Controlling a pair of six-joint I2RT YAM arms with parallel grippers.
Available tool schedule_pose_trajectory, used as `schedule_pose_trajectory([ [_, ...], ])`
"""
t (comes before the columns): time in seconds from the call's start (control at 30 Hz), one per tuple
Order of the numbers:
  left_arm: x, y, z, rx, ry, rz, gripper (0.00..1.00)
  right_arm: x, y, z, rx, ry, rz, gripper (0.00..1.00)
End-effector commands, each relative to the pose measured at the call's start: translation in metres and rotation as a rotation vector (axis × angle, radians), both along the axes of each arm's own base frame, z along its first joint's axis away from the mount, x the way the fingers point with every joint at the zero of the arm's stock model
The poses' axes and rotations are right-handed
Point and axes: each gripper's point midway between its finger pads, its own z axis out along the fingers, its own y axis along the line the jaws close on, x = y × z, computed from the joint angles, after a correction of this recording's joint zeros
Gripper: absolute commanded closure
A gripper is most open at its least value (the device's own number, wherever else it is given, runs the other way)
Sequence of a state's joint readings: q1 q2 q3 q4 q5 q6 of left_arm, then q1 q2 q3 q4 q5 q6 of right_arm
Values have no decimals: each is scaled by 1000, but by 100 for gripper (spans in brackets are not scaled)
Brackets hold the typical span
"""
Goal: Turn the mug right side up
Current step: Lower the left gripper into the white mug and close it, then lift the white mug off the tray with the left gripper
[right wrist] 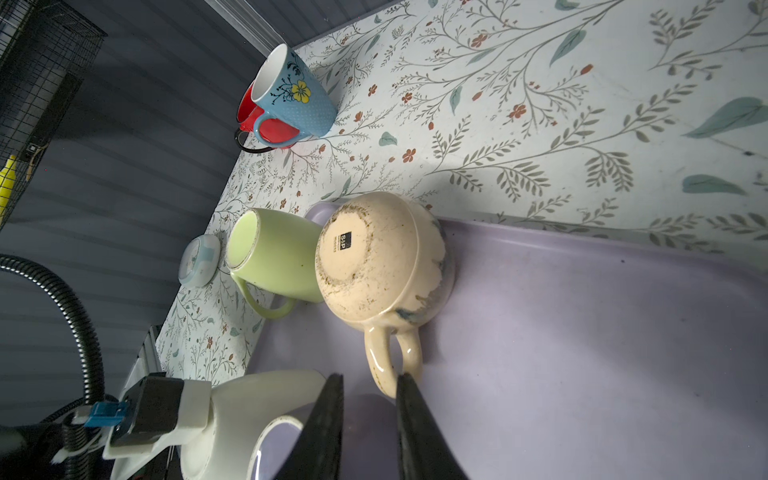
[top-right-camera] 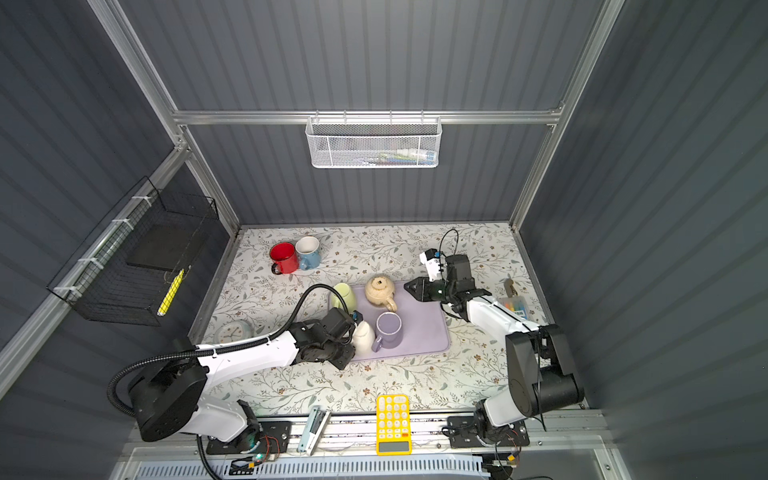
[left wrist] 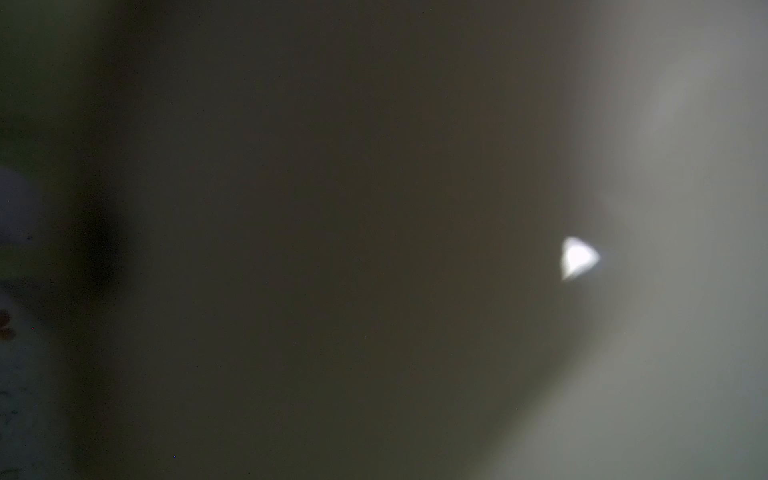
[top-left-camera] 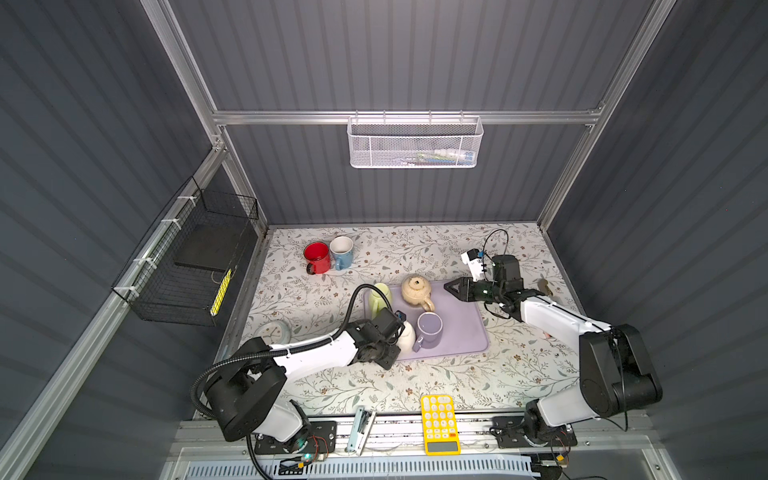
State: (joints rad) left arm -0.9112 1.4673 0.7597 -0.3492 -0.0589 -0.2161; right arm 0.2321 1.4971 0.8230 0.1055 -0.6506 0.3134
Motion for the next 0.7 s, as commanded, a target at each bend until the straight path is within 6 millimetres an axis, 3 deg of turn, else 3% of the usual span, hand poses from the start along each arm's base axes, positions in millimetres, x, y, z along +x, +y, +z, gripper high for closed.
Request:
schedule_pose_trajectory([
  [0.0, 0, 6, -5, 14, -10, 37, 66, 0, -2, 5, 1, -23, -5, 75],
  [0.67, 3, 1, 5, -149, -105, 83, 80, -2, -3, 5, 7, -17, -19, 75],
])
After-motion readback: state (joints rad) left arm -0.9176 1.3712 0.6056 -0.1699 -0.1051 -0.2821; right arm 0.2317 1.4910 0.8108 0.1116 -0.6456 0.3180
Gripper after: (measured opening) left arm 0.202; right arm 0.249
